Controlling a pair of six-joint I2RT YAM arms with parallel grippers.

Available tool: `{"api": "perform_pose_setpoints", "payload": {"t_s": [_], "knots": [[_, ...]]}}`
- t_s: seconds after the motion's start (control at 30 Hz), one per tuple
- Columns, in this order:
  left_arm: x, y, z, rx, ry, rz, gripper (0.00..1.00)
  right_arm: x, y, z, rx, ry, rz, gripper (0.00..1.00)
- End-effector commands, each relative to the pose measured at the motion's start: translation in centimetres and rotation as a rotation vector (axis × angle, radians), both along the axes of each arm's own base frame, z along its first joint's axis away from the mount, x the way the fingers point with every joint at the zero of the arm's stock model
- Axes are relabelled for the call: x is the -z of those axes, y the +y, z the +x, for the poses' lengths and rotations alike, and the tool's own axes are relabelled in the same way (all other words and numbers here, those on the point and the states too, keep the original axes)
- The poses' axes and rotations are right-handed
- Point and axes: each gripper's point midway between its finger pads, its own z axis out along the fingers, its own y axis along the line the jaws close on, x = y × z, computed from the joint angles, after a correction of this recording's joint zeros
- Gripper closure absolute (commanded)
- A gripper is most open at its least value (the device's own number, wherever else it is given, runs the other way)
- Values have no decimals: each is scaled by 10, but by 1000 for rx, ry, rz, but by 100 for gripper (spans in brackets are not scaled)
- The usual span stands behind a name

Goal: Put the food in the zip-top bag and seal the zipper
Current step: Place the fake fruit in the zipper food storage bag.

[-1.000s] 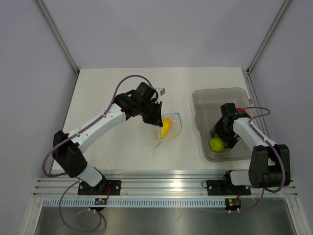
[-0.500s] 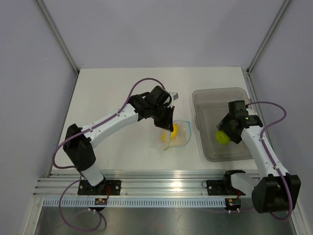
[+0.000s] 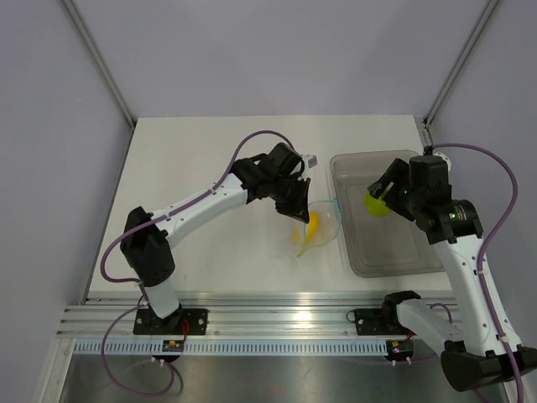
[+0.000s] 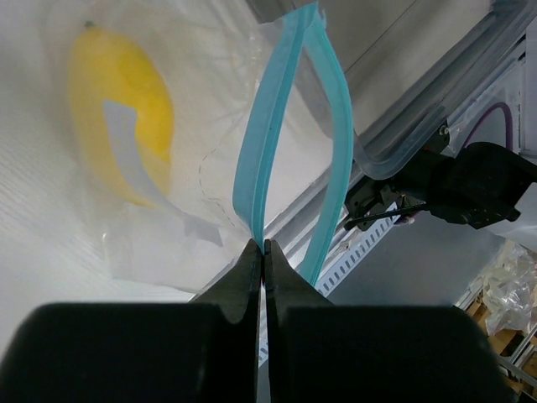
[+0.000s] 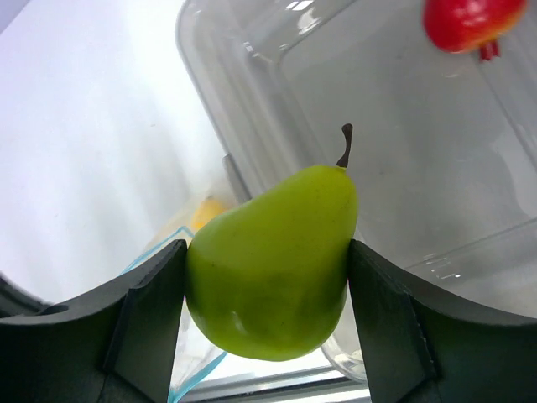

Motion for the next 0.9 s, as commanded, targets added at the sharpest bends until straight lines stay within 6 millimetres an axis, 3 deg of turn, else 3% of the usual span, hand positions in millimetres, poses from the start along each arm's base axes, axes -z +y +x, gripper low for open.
{"api": "perform_pose_setpoints", "payload": {"t_s": [0.0,0.3,0.47,0.7,0.87], "knots": [[-33,-18,6,16,-40,-95,100,-23,23,2,-91,-70,47,39],[-38,-22,10,31,-46,-82,100,-14,66,2,-168,-70,97,39],[-29,-31,13,37,-18,-85,100,-11,83,3,-199,-63,115,39],[-28,-38,14,40,6,-105,100,17,104,4,-223,-1,109,38],[-36,-39,12,48,3,-124,100,42,103,5,-196,48,87,38]]}}
